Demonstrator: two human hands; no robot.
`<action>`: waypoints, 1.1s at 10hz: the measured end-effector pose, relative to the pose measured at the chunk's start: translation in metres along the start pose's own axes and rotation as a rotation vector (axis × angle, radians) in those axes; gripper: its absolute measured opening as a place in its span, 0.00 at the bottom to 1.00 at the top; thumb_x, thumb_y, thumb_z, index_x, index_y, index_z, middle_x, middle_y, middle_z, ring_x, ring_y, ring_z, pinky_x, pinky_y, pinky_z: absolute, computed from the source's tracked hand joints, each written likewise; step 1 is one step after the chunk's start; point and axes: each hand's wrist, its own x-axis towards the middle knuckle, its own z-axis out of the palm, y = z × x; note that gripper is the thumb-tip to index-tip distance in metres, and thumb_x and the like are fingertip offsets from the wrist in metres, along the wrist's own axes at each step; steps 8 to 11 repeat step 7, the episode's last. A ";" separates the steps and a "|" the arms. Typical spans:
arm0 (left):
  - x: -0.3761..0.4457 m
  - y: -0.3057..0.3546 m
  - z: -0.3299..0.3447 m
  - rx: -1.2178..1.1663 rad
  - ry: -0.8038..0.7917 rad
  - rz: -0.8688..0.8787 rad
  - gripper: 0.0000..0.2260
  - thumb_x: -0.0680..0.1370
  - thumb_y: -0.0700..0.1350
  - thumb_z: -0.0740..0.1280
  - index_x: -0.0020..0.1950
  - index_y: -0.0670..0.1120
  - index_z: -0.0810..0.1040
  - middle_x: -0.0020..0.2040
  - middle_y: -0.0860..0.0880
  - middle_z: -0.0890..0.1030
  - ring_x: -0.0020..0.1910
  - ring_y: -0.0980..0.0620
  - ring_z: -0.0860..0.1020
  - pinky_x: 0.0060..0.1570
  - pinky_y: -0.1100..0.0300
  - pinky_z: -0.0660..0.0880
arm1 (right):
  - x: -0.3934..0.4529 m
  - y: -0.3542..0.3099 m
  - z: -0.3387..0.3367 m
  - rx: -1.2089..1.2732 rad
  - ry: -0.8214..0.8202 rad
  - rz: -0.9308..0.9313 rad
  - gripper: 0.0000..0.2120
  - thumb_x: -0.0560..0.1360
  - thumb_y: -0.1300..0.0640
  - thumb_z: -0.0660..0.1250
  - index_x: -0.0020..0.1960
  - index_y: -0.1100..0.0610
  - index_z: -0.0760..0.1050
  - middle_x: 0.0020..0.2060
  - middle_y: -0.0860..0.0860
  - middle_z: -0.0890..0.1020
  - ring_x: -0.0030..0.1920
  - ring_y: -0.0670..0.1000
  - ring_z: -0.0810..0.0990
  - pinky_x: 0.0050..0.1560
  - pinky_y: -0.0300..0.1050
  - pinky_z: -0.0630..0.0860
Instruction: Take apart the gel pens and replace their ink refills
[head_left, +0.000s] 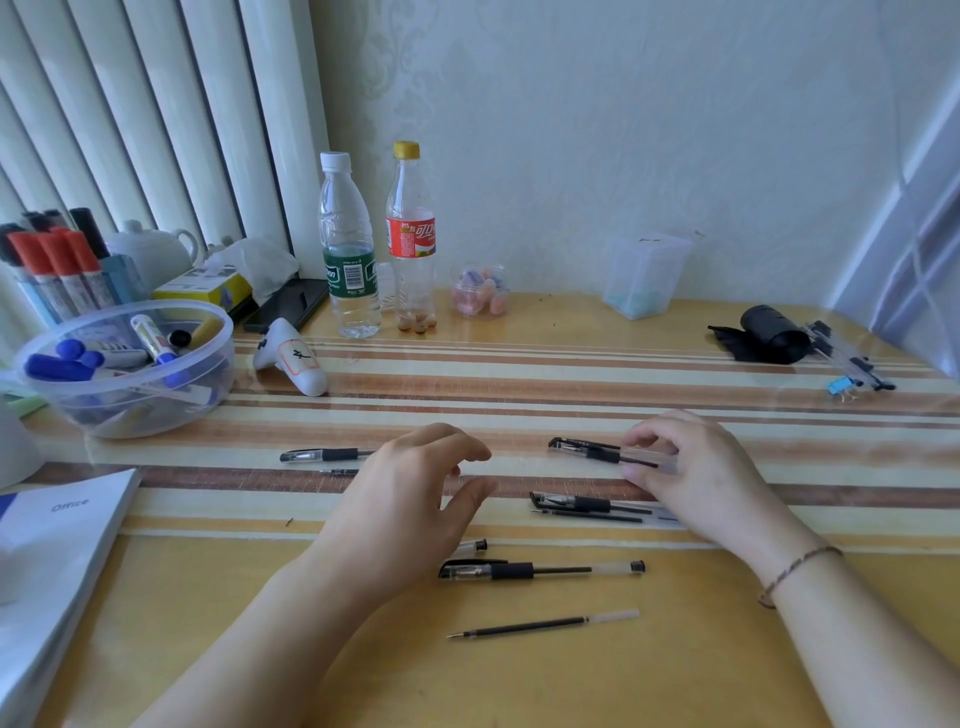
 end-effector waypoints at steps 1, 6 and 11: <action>-0.001 -0.001 -0.001 0.009 -0.008 -0.001 0.10 0.76 0.51 0.68 0.55 0.51 0.81 0.50 0.59 0.80 0.44 0.60 0.78 0.42 0.63 0.76 | 0.000 0.000 -0.001 0.002 -0.005 0.010 0.09 0.71 0.48 0.73 0.50 0.45 0.79 0.47 0.36 0.75 0.52 0.45 0.74 0.53 0.45 0.73; -0.001 -0.002 -0.001 -0.006 -0.019 0.044 0.08 0.77 0.51 0.67 0.54 0.52 0.80 0.48 0.61 0.79 0.44 0.61 0.78 0.37 0.68 0.70 | 0.002 0.005 -0.001 0.022 0.092 -0.005 0.06 0.72 0.49 0.71 0.49 0.46 0.79 0.46 0.38 0.76 0.49 0.45 0.74 0.43 0.38 0.67; 0.001 -0.002 -0.003 -0.046 -0.043 0.111 0.04 0.77 0.48 0.67 0.48 0.51 0.81 0.43 0.59 0.79 0.41 0.59 0.77 0.36 0.62 0.74 | 0.000 -0.003 -0.008 0.110 0.238 -0.047 0.05 0.73 0.53 0.70 0.49 0.48 0.79 0.45 0.41 0.80 0.48 0.46 0.77 0.43 0.38 0.73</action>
